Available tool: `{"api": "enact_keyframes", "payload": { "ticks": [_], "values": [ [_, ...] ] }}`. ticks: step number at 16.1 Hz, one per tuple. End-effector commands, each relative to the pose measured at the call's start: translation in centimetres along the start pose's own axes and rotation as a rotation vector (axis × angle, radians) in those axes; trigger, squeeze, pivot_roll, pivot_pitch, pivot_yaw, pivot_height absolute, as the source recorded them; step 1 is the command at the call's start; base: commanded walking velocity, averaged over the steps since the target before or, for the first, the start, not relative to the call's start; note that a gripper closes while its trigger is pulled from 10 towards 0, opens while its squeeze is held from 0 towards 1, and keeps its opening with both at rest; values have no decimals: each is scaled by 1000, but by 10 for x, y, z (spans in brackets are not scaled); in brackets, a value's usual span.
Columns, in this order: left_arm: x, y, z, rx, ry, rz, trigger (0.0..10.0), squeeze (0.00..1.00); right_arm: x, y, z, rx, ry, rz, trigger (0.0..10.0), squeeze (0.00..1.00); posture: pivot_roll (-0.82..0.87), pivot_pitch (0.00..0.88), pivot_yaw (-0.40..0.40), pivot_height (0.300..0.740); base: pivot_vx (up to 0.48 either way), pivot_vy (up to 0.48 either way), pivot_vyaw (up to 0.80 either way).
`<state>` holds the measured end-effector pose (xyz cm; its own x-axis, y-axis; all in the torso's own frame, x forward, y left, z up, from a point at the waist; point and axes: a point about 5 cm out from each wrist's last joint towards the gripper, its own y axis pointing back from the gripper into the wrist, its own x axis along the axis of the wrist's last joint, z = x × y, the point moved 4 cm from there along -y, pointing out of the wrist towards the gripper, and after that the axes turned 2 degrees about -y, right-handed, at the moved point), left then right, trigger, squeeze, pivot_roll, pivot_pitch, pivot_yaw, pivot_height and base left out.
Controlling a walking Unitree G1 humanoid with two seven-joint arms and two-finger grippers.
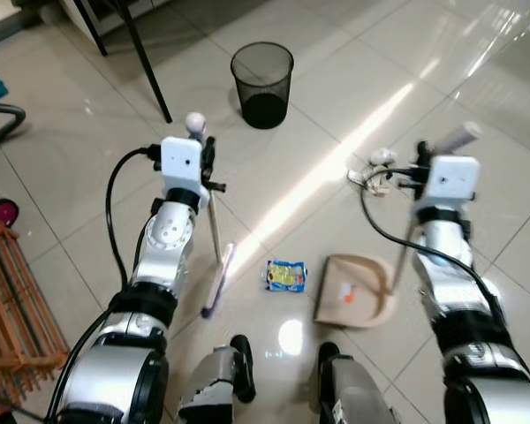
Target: Sweep floor
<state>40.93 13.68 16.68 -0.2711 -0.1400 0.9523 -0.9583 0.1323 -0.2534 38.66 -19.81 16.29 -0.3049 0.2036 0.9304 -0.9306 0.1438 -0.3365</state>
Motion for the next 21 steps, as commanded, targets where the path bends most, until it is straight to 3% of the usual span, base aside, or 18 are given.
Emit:
{"api": "enact_keyframes", "payload": {
  "ticks": [1, 2, 5, 7, 9, 12, 17, 21],
  "values": [
    [0, 0, -1, -8, -21, 5, 10000, 0, 3, 2, -13, 39, 8, 33, 10000, 0, 95, 366, 61, 740, 0, 0, 0],
    [-1, -1, -1, -8, -21, 5, 10000, 0, 2, 2, -15, 43, 7, 35, 10000, 0, 95, 366, 61, 740, 0, 0, 0],
    [-7, 0, 2, -39, -13, -29, 10000, 0, 0, 4, -45, 99, -11, 18, 10000, 0, 113, 361, 62, 740, 0, 0, 0],
    [-8, -2, 5, -50, -4, -31, 10000, 0, -4, 4, -52, 86, -61, -15, 10000, 0, 111, 352, 60, 740, 0, 0, 0],
    [-8, -2, 16, -86, 23, -31, 10000, 0, -2, 4, -62, 90, -104, -19, 10000, 0, 101, 353, 59, 740, 0, 0, 0],
    [-12, -2, 36, -142, 70, -62, 10000, 0, -2, 5, -69, 96, -122, -21, 10000, 0, 95, 349, 59, 740, 0, 0, 0],
    [7, -9, 66, -247, 191, -4, 10000, 0, -5, 15, -78, 102, -144, -28, 10000, 0, 90, 329, 78, 740, 0, 0, 0],
    [21, -13, 77, -292, 278, 28, 10000, 0, -6, 12, -73, 88, -144, -33, 10000, 0, 91, 315, 76, 740, 0, 0, 0]
  ]
}}
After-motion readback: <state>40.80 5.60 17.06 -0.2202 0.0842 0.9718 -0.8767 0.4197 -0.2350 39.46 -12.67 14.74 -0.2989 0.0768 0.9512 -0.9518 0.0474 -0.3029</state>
